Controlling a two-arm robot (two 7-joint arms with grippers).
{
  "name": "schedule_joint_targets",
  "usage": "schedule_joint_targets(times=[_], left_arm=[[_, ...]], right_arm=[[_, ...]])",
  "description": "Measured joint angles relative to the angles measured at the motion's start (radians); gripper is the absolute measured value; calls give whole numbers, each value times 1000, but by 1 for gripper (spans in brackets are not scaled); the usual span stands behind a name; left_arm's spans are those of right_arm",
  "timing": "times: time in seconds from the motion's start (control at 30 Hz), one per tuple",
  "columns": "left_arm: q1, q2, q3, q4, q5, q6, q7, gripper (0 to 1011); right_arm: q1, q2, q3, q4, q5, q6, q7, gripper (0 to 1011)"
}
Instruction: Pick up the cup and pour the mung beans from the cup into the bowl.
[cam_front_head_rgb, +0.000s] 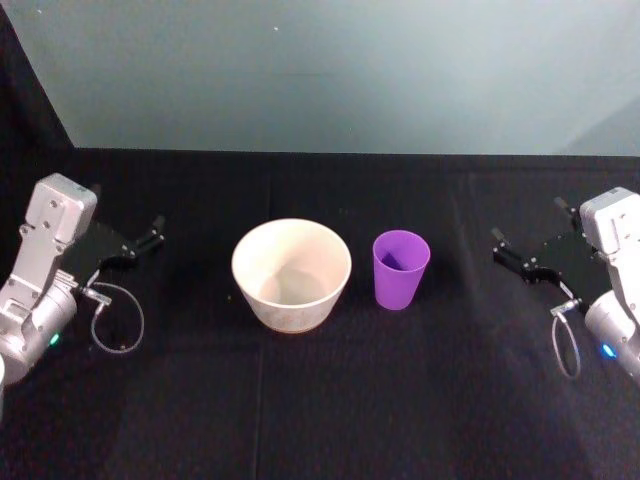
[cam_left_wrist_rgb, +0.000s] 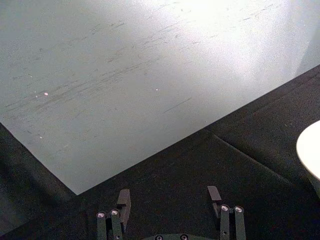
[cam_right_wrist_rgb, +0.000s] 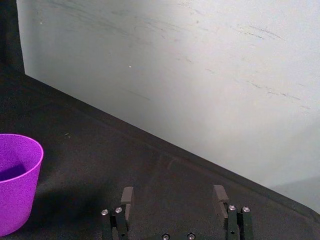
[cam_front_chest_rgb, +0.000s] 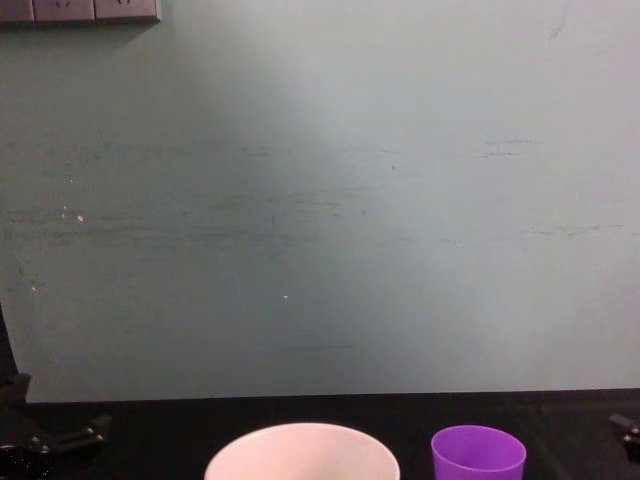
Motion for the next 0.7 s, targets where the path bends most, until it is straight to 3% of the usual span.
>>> schedule_joint_targets(times=[0.7], left_arm=[[0,0,0,0,0,0,0,1000]], right_arm=[[0,0,0,0,0,0,0,1004]])
